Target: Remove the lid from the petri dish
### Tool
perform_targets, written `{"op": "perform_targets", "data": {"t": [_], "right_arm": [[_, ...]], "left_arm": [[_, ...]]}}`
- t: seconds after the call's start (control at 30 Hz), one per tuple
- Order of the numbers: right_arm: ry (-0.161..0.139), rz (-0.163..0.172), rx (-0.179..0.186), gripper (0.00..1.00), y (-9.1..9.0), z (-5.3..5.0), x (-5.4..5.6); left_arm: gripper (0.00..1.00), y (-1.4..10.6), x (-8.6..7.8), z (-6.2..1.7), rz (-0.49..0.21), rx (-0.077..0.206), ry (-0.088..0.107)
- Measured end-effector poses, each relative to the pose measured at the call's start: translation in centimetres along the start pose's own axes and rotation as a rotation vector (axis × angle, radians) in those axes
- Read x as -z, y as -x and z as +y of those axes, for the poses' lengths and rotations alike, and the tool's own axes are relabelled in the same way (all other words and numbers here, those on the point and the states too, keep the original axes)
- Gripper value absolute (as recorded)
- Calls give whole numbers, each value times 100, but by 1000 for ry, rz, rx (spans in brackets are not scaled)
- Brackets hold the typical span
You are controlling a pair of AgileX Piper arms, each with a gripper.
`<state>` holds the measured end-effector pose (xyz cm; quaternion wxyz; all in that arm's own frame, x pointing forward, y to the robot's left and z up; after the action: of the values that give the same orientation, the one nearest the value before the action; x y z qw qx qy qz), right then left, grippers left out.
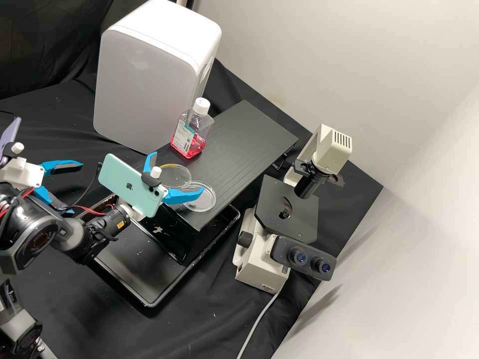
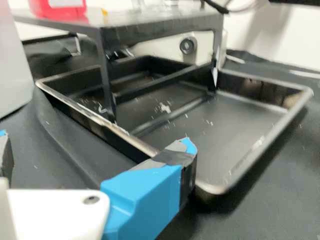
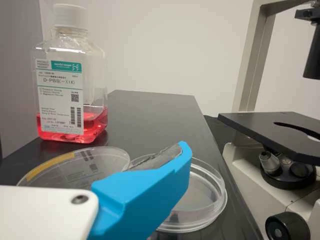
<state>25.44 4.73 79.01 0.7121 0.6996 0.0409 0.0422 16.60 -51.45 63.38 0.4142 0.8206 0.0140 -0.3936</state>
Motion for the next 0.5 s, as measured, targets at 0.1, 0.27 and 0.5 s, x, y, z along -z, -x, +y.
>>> {"op": "perform_targets", "data": {"t": [0.1,0.27,0.5], "right_arm": [[3,-14,-27,100,51,46,3],[-8,-53,-90,100,121,138,-6],[-4,-53,-114,100,139,166,16]], "left_arm": [[100,33,-8,52,-2,-22,5],[100,58,-11,71,-5,-31,6],[100,58,-11,71,-5,-31,6]]}}
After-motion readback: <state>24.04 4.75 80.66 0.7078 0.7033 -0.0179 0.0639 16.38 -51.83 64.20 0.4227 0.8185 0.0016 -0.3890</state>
